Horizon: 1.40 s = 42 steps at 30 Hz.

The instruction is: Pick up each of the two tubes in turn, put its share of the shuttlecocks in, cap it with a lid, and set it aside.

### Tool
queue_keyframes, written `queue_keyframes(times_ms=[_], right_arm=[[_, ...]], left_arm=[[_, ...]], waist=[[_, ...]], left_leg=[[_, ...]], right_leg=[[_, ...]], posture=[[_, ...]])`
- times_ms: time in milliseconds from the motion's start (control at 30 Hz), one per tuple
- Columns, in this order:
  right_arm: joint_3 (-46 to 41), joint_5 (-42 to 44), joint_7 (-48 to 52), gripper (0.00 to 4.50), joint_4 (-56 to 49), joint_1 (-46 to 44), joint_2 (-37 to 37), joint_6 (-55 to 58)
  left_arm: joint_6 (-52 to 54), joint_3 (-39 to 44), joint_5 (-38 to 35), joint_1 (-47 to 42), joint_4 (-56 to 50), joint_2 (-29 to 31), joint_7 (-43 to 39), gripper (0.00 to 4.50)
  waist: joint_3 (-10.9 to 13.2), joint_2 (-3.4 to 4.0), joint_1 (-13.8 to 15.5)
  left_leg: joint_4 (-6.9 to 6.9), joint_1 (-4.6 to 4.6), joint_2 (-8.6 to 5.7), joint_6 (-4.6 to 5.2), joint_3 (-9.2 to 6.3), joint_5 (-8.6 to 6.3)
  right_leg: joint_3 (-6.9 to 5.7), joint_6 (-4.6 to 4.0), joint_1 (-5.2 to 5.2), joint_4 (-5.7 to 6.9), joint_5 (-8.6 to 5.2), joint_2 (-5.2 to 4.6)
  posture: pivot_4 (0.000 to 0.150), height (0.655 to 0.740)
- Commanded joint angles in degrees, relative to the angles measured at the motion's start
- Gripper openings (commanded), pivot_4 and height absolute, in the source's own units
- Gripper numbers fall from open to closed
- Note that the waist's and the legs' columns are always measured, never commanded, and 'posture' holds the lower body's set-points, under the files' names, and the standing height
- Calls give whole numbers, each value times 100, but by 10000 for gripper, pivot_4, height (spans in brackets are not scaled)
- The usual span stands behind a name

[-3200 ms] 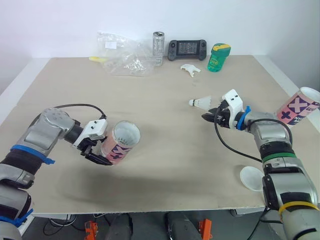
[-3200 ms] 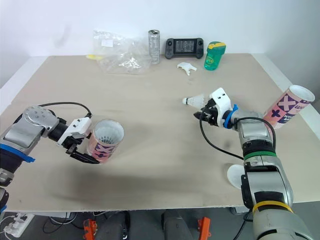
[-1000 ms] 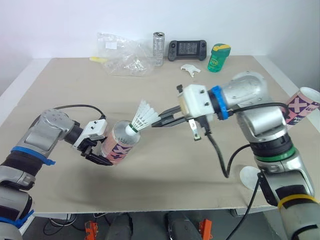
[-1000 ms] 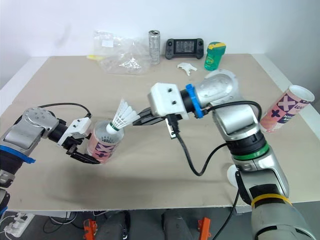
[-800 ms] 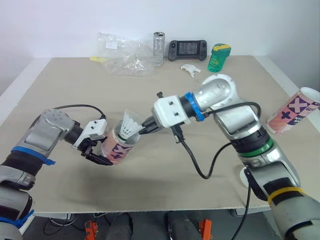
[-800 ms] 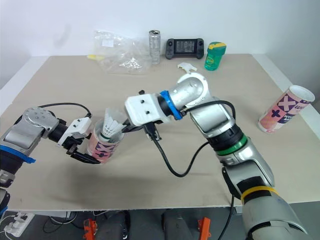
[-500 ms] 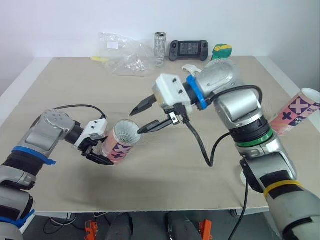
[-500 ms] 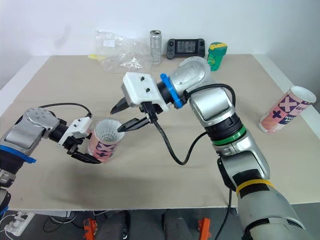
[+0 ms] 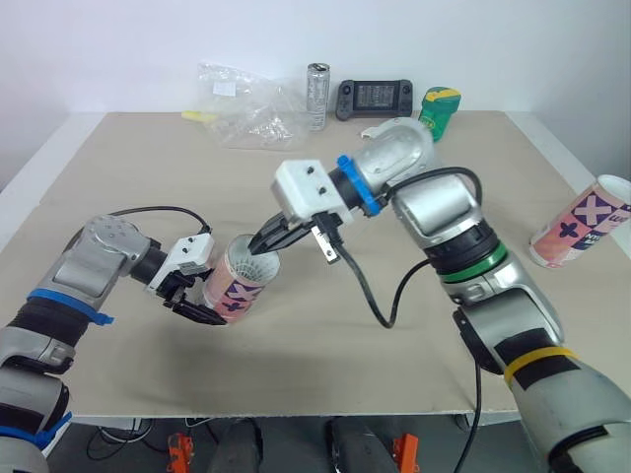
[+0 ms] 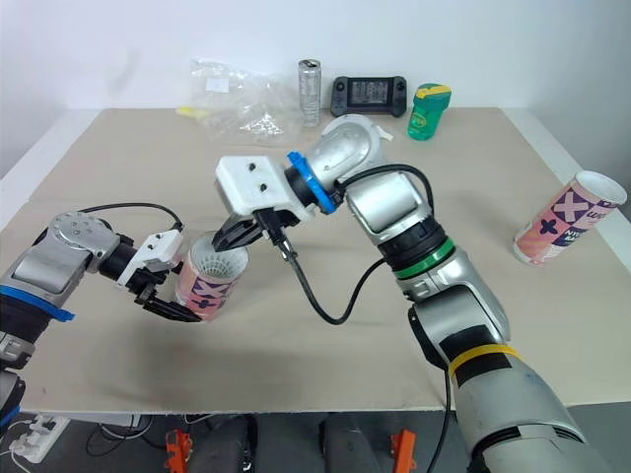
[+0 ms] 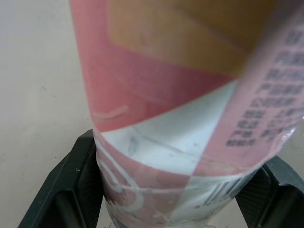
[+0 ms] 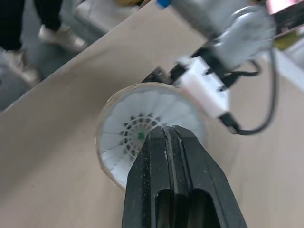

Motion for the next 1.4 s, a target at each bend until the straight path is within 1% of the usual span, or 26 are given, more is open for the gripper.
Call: queue_keyframes(times_ms=[33,167,267,333,433,600,733,833,867,1000,1067,1133,1167,1267,1300,1400], right_arm=[[322,-425,65,670,247,-323,244,-337],[937,-903,347,670,857,-424,621,-930],[1084,-1159,252,670,1362,-514,932,-1243],[1076,-1189,252,670,1641,-525,1202,-1245],[931,-1143,346,670,1802,-512,1328,-1217],[378,-411,636,670,1655,-735,1079,-666],[215,516,636,670,1260,-978,393,-136],[162,1017,636,670,762,-846,-625,-27],[99,1084,636,670,579,-717,-970,-12],[-236,1224,636,670,61,-302,-1835,193],[-373,1233,636,670,-145,-141,-2134,307],[-591,1099,600,670,-275,64,-2492,405],[-715,1067,609,5087,-360,229,-2817,589],[-639,1192,636,11912,-736,832,-3929,804],[-594,1115,636,17712,-792,1041,-4212,711],[-448,1045,636,31058,-878,1523,-4825,619]], left_arm=[[50,76,-17,46,-112,-65,10,32131],[171,174,-57,83,-167,-100,10,32131],[292,296,-59,113,-216,-156,10,32131],[455,404,-113,158,-311,-187,21,32131],[606,538,-130,224,-415,-234,72,32131],[860,773,-239,331,-573,-348,170,32131],[911,879,-250,404,-688,-473,310,32131],[837,930,-282,503,-816,-589,429,32131],[785,955,-280,537,-855,-645,488,32131],[603,976,-238,651,-938,-829,624,32131],[542,983,-228,702,-974,-919,703,32131],[409,1005,-247,762,-1008,-1147,876,32131],[254,1019,-258,799,-996,-1394,1060,32131],[-177,989,-236,992,-1008,-1992,1452,32131],[-291,982,-246,1059,-1029,-2114,1477,32131],[-432,991,-240,1172,-991,-2453,1684,32131]], waist=[[0,0,10],[0,0,20],[0,0,38],[-3,-5,47],[-5,-8,46],[-3,-10,64],[6,-18,66],[5,-19,75],[5,-19,82],[5,-20,76],[8,-16,46],[10,-12,42],[11,-10,45],[11,-10,117],[11,-11,155],[16,-10,105]], left_leg=[[0,0,0,0,0,0],[-1,0,1,0,-1,0],[-2,0,1,0,-1,0],[-2,0,1,0,-2,0],[-6,6,4,-1,-2,0],[-7,2,5,-2,-10,0],[-5,-10,6,-3,-15,1],[-8,-17,6,-6,-23,3],[-8,-18,6,-7,-26,3],[-10,-19,2,-10,-23,1],[-11,-17,4,-9,-23,0],[-13,-15,10,-9,-16,0],[-13,-14,10,-9,-18,1],[-9,-18,4,-9,-18,1],[-9,-19,-1,-9,-19,1],[-7,-22,-8,-12,20,-5]], right_leg=[[0,0,-1,0,0,0],[-2,-2,-2,0,-2,2],[-3,-2,-2,0,-2,2],[-4,-1,-1,0,-3,1],[-5,-7,0,0,-5,2],[-15,-12,0,2,-6,2],[-20,-15,-8,1,-3,3],[-27,-20,-13,0,-5,2],[-32,-22,-10,-1,-7,1],[-29,-23,-10,-4,-9,-2],[-27,-22,-14,-3,-11,1],[-25,-28,-21,-2,-7,4],[-26,-26,-18,-1,-8,5],[-25,-17,-11,-6,-11,-1],[-29,-13,-4,-7,-14,-8],[-7,2,-9,-16,-20,-25]], posture=[[1500,7236],[1500,7236],[1500,7236],[1500,7236],[1500,7236],[1500,7236],[1500,7236],[1500,7236],[1500,7236],[1500,7236],[1500,7236],[1500,7236],[1500,7236],[1500,7236],[1500,7236],[1500,7236]])
